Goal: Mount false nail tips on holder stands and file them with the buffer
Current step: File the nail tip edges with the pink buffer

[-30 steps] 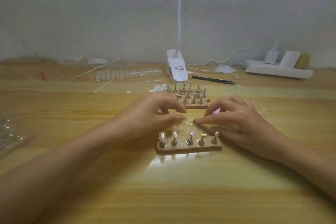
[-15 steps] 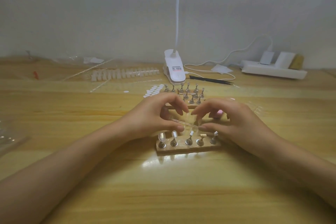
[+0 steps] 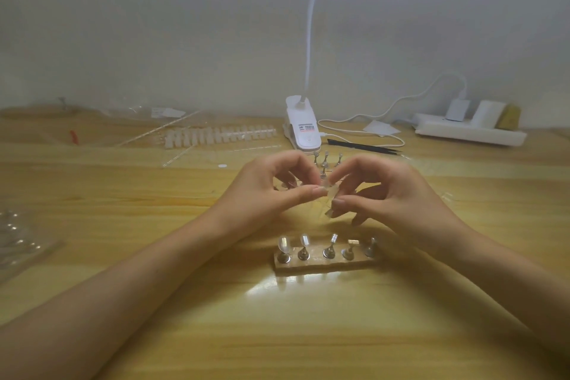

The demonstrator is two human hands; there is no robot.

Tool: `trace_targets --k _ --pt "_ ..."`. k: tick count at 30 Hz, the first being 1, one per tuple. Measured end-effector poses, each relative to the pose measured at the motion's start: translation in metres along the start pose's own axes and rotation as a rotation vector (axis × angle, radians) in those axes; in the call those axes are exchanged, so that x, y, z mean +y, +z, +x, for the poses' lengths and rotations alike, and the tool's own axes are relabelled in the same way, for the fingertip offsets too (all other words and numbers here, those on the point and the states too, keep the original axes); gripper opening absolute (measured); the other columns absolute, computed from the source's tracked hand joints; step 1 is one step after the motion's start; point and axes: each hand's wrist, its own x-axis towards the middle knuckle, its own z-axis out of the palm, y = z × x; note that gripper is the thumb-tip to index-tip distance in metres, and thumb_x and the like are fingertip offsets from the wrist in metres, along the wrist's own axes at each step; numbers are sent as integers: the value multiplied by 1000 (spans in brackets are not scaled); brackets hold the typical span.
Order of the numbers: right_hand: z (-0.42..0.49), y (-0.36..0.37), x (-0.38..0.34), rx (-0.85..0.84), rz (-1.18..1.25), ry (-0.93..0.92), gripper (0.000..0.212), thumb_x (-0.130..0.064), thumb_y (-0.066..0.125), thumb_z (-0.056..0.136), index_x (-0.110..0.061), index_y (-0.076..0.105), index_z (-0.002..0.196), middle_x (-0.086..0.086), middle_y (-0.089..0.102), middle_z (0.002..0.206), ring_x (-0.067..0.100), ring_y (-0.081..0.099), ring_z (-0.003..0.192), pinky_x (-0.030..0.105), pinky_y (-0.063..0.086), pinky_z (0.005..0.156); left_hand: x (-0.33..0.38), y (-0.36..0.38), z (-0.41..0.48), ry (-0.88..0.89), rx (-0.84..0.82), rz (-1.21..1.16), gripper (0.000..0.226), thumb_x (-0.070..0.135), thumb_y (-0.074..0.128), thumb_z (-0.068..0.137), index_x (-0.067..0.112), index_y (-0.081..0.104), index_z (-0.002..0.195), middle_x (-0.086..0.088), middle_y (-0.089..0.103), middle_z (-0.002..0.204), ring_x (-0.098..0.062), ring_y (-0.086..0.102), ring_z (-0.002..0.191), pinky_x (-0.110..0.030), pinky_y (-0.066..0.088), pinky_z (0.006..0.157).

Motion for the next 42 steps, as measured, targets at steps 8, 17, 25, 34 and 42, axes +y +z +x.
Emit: trace_targets --k 8,17,25,34,42 --pt "-3 5 1 33 376 218 16 -10 76 81 -15 71 96 6 71 82 32 77 80 28 60 59 -4 0 -2 287 91 303 12 9 80 78 10 68 80 6 66 86 -9 59 82 -14 40 69" --pt "-5 3 5 126 14 -88 10 -8 76 83 -17 72 85 -2 73 88 19 76 75 25 58 58 -5 3 -3 253 178 251 9 17 81 77 13 73 76 4 69 82 -13 61 81 -11 38 67" --pt "-5 -5 11 182 -457 -523 3 -8 73 86 -6 74 89 -1 71 84 8 69 76 18 56 65 -3 3 0 -153 49 -174 18 28 68 86 11 66 78 3 72 83 -4 63 75 -8 43 67" --pt "4 -22 35 214 -439 -103 14 -26 79 82 -35 75 92 -19 70 91 -4 50 78 10 41 63 -10 -2 -5 -158 165 -210 20 33 75 75 15 65 77 11 67 75 -5 49 56 -10 34 48" --pt "10 -63 29 -177 -538 243 31 -36 87 69 -38 70 95 -12 56 111 0 58 69 24 53 79 -14 -2 -3 -104 132 -250 14 31 72 77 20 63 77 19 61 64 4 48 52 -4 37 52"
